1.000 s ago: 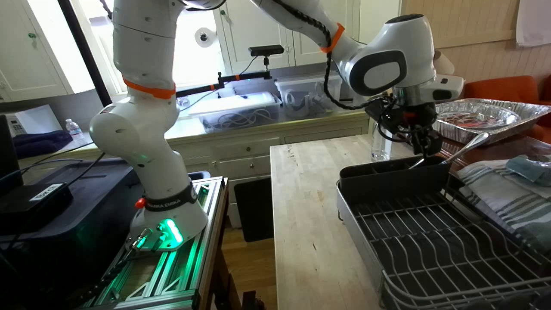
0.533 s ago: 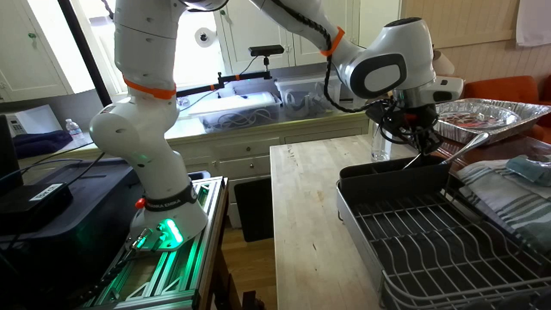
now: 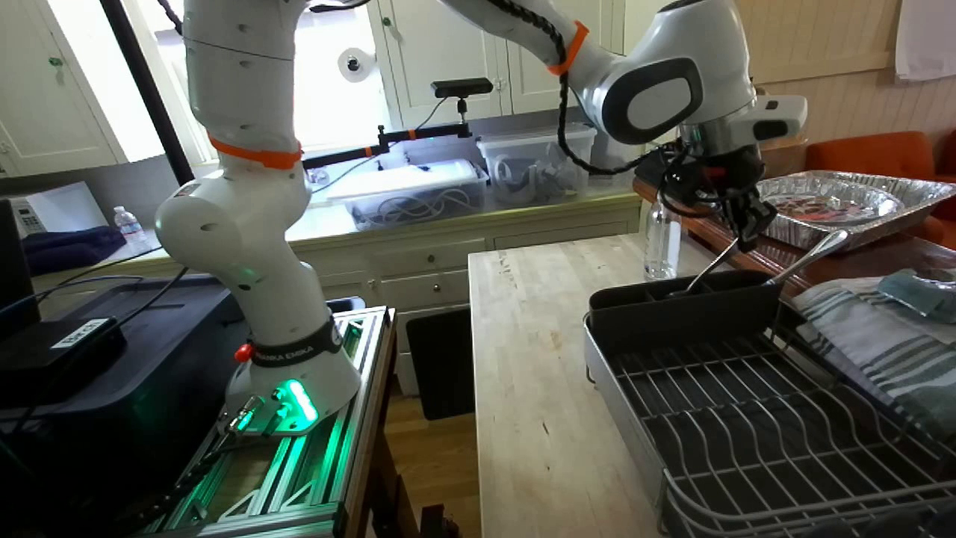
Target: Remove one silver spoon from the dishrack.
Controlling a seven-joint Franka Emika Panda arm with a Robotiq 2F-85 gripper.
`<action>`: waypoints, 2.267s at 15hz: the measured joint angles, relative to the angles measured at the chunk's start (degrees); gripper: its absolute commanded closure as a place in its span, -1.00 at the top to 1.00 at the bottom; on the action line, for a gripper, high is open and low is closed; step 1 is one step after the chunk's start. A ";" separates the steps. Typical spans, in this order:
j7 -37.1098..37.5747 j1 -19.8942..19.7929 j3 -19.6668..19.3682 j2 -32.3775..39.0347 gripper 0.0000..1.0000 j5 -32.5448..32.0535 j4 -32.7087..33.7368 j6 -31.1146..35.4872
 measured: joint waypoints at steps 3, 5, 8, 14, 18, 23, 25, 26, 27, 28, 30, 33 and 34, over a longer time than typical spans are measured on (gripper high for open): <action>0.21 0.21 -0.40 -4.09 -0.98 -1.56 -1.86 0.00; 0.75 0.42 -0.67 -7.51 -0.98 -3.35 -3.79 0.03; 1.47 0.90 -0.76 -12.55 -0.98 -5.86 -6.92 0.05; -0.12 3.89 1.50 -18.62 -0.98 -6.28 -12.82 -0.24; -2.59 6.55 3.66 -18.43 -0.98 -6.15 -14.56 -2.51; -5.90 8.69 5.66 -14.51 -0.98 -6.45 -13.61 -8.60; -6.32 9.09 5.91 -11.83 -0.98 -7.41 -12.42 -10.45; -6.43 9.19 5.92 -10.36 -0.98 -7.99 -11.70 -11.12; -6.45 9.20 5.91 -8.77 -0.98 -8.71 -10.91 -11.72; -6.45 9.20 5.87 -7.26 -0.98 -9.43 -10.06 -12.23; -6.45 9.20 5.73 -4.38 -0.98 -10.80 -8.34 -12.98; -6.45 9.20 5.56 -0.42 -0.98 -12.59 -5.49 -14.32; -6.45 9.20 5.51 0.82 -0.98 -12.94 -4.56 -14.53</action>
